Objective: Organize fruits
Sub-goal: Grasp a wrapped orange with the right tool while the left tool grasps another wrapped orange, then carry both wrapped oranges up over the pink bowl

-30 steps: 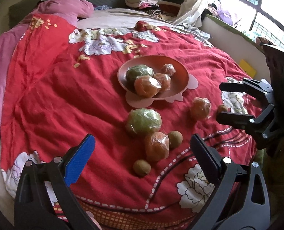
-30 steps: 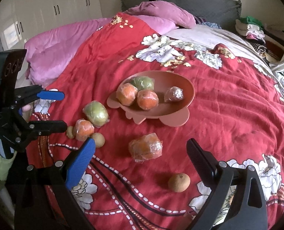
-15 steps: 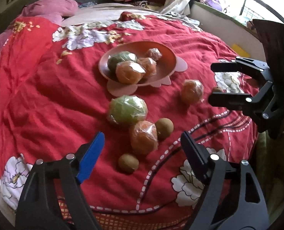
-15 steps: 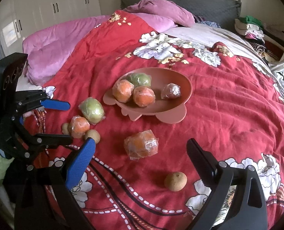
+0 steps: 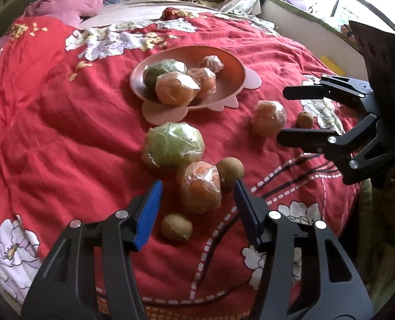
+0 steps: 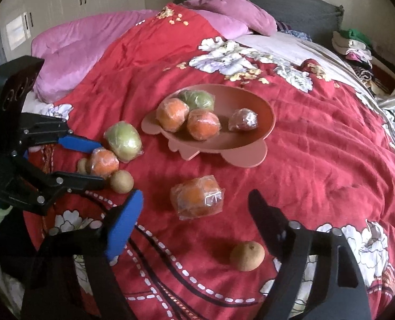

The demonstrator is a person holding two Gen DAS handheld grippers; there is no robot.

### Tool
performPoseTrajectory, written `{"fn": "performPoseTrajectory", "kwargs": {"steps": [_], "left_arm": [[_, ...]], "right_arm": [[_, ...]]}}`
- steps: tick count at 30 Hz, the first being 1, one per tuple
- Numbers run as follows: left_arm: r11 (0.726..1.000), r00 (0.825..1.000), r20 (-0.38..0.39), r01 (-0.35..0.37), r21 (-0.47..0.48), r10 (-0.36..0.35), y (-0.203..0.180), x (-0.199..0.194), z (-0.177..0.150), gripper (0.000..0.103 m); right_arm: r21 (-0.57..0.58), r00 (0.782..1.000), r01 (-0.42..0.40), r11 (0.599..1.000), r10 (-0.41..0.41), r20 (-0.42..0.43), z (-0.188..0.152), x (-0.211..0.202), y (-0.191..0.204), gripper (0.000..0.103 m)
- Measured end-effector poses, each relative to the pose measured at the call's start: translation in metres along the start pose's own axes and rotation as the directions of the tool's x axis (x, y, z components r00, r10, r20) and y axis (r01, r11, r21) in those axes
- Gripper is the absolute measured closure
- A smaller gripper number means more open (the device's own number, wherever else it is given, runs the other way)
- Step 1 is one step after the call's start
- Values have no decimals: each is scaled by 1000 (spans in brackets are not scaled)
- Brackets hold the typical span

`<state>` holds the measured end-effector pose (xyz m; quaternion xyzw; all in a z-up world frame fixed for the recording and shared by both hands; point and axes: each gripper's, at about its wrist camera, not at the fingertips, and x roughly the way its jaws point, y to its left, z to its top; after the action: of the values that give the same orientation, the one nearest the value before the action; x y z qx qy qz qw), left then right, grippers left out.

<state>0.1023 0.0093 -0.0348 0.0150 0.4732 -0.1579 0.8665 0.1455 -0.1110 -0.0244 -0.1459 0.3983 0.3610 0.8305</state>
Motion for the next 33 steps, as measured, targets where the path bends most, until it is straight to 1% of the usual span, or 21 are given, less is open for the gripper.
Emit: {"fn": "performPoseTrajectory", "kwargs": {"steps": [1,3,4,5,7,8,10,12,14,17,19,22,27,33], "left_arm": [[1000,1000,-2,2,-2,-2,0,1,0,59],[1000,1000,-8,3,-7,-3,2,3,0,59],[1000,1000,-8,6,-9,-6,2,4,0,59],[1000,1000,-9,9,-9,-9,2,4,-1,59],[1000,1000,-7,18,-14,-18,3,4,0,63],[1000,1000,-7,23,-17,-23,4,4,0,63],[999,1000,-9,23,-23,-23,6,5,0,63],[999,1000,-9,25,-21,-26,5,5,-1,67],[999,1000,-11,26,-20,-27,5,6,0,67],[999,1000,-11,29,-25,-29,6,7,1,68],[999,999,-9,34,-27,-35,6,7,1,74],[999,999,-6,38,-32,-38,7,8,2,75],[999,999,8,34,-39,-34,6,3,3,76],[998,998,48,39,-43,-37,3,-12,7,76]], "right_arm": [[-6,1000,-3,1000,3,-3,0,1,1,29],[-15,1000,-8,1000,8,-11,0,6,2,39],[-18,1000,-9,1000,8,-19,0,9,2,42],[-20,1000,-8,1000,8,-25,-1,11,3,43],[-17,999,-7,1000,6,-32,-1,15,3,45],[-13,999,-3,1000,2,-38,-2,17,3,50],[-17,999,-7,1000,6,-37,-2,19,4,52],[-9,999,0,1000,0,-40,-2,22,3,57],[-3,1000,-3,1000,3,-29,-1,22,1,59],[10,1000,-18,1000,18,-25,-2,23,-2,60],[23,999,-31,999,31,-20,-1,22,-4,60],[41,999,-51,998,52,-10,-1,19,-8,60],[62,997,-75,995,75,12,0,12,-11,61],[81,995,-91,993,88,46,2,1,-15,61]]}}
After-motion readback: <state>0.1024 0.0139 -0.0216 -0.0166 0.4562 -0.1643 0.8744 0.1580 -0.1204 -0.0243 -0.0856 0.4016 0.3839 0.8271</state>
